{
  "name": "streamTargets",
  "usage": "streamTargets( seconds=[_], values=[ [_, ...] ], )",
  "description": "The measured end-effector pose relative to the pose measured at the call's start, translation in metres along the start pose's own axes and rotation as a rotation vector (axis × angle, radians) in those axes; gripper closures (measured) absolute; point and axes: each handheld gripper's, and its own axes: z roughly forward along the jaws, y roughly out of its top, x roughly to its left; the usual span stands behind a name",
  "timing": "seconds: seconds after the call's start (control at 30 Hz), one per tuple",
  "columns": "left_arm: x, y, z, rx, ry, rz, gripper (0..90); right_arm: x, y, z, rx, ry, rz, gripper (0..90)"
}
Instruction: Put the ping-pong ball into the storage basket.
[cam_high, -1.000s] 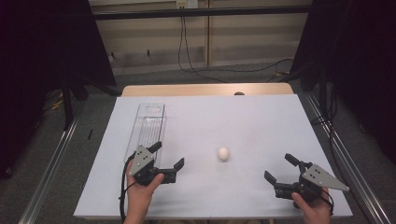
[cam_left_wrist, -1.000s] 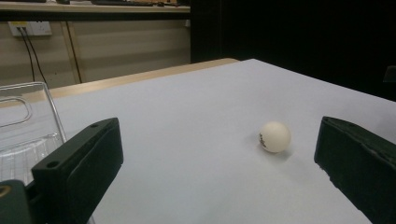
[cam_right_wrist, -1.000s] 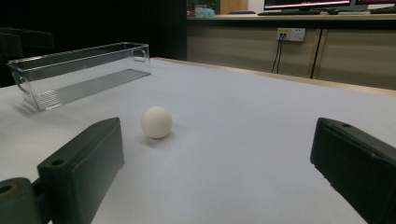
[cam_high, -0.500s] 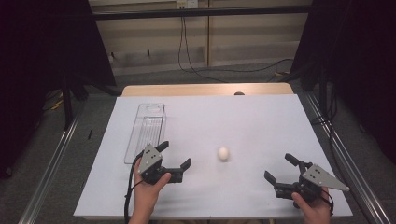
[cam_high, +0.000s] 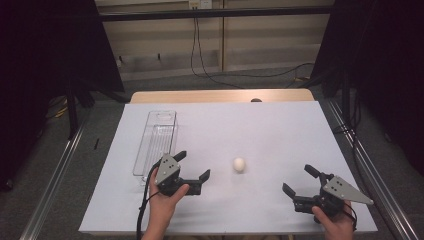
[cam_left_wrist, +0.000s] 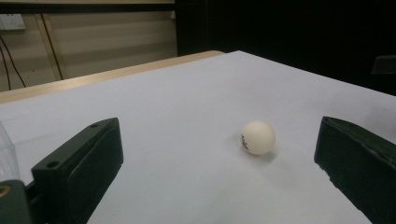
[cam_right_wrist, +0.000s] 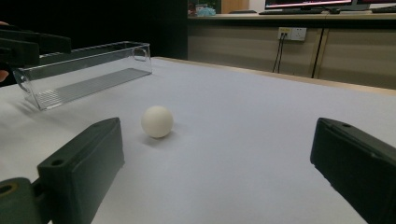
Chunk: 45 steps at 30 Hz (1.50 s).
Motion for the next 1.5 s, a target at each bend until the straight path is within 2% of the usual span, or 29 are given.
streamTargets(
  seconds=[0.1, 0.2, 0.3, 0.8, 0.93, 1.0, 1.03, 1.13, 1.27, 1.5],
  values=[
    [-0.001, 0.0, 0.003, 0.016, 0.004, -0.01, 1.5, 0.0, 0.0, -0.001, 0.003, 0.0, 0.003, 2.4],
    [-0.002, -0.001, 0.008, 0.027, -0.009, 0.008, 1.5, 0.001, 0.001, -0.001, -0.004, -0.007, 0.007, 2.4],
    [-0.004, -0.001, 0.012, 0.042, -0.013, 0.009, 1.5, 0.001, 0.001, 0.0, 0.003, -0.001, 0.0, 2.4],
    [-0.009, 0.0, 0.033, 0.074, -0.039, -0.018, 1.6, 0.002, 0.001, 0.001, 0.001, 0.006, -0.011, 2.4],
    [-0.01, 0.002, 0.039, 0.081, -0.041, -0.039, 1.6, 0.002, 0.001, 0.002, 0.004, 0.011, -0.01, 2.4],
    [-0.01, 0.003, 0.042, 0.086, -0.052, -0.019, 1.6, 0.002, 0.001, 0.003, 0.002, 0.01, -0.006, 2.4],
    [-0.01, 0.003, 0.042, 0.1, -0.043, -0.015, 1.6, 0.002, 0.001, 0.003, 0.001, 0.009, -0.006, 2.4],
    [-0.011, 0.004, 0.047, 0.079, -0.051, -0.036, 1.6, 0.002, 0.001, 0.003, 0.003, 0.011, -0.006, 2.4],
    [-0.009, 0.006, 0.05, 0.099, -0.05, -0.026, 1.6, 0.002, 0.002, 0.002, 0.001, 0.009, 0.0, 2.4],
    [-0.01, 0.005, 0.055, 0.121, -0.046, -0.04, 1.6, 0.001, 0.002, 0.002, -0.001, 0.008, 0.0, 2.4]
  ],
)
